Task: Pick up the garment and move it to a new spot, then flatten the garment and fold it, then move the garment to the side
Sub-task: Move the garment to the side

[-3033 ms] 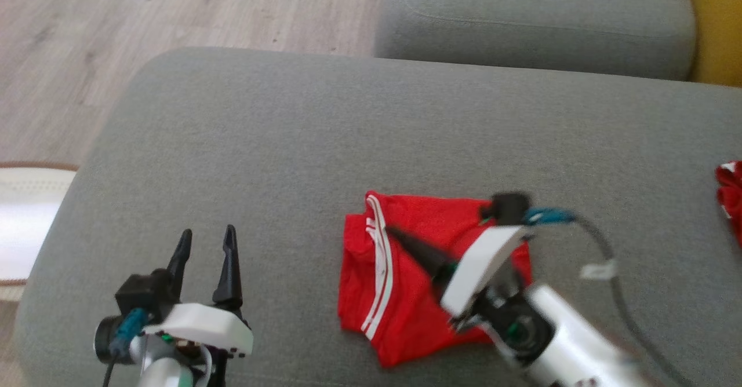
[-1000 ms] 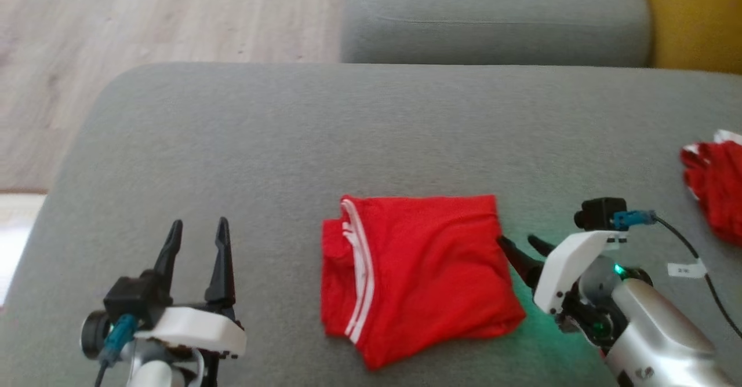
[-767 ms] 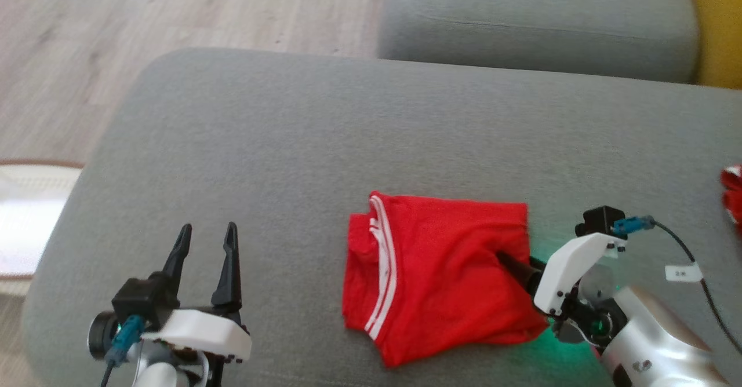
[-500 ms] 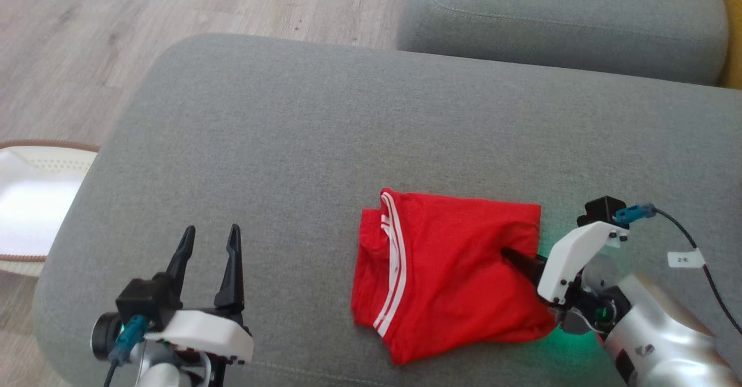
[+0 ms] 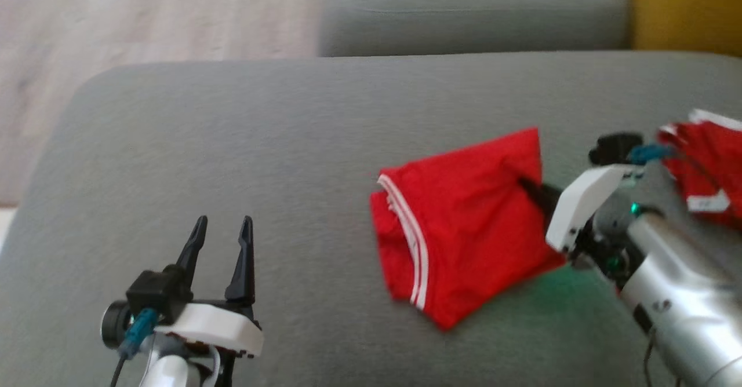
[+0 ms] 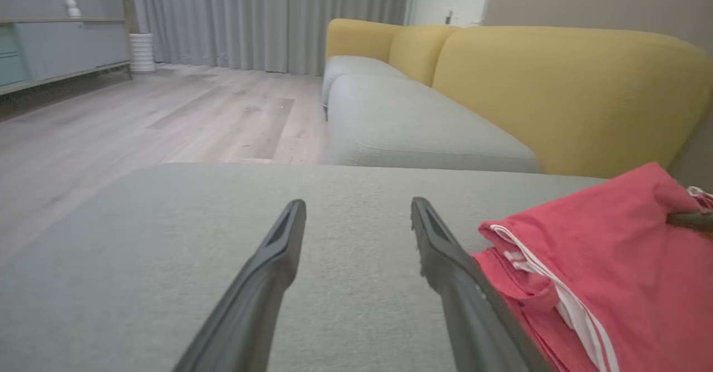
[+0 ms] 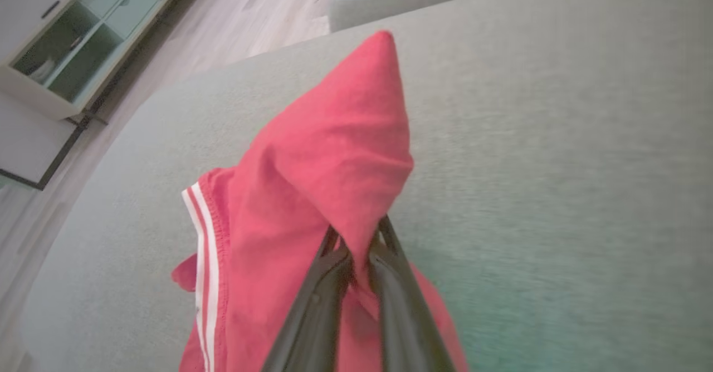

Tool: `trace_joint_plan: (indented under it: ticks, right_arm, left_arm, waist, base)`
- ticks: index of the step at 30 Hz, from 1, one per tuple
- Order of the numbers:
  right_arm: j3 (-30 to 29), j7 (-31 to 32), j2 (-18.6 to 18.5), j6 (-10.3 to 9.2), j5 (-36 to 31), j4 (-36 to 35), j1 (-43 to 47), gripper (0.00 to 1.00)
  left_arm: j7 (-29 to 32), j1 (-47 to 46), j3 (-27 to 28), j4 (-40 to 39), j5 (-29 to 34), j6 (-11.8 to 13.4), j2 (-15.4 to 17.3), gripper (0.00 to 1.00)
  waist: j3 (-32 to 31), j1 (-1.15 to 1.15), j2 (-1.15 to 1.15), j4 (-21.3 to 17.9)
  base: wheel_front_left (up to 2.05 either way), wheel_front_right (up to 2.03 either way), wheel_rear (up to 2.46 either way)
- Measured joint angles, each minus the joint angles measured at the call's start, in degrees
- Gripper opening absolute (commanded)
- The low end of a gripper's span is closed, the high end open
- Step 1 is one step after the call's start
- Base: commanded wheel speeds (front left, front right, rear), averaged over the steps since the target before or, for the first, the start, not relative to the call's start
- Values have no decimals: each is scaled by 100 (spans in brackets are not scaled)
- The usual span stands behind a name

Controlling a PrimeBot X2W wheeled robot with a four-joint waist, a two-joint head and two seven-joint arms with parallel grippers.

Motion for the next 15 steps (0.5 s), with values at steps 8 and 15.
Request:
trace_joint_plan:
  ticks: [8,15]
  right_arm:
    - [290,-112,-62,-1,4,-152,-327,0]
    - [414,-333,-80,-1,40,-290,-469,0]
  left_arm:
    - [-1,-280,-204,-63,-108,53,-2,100]
    - [0,-424,-367,-58,-113,59,-3,100]
  waist:
    - [76,0,0,-1128]
    - [197,0,0,-2105]
  base:
    - [0,0,0]
    - [0,0,0]
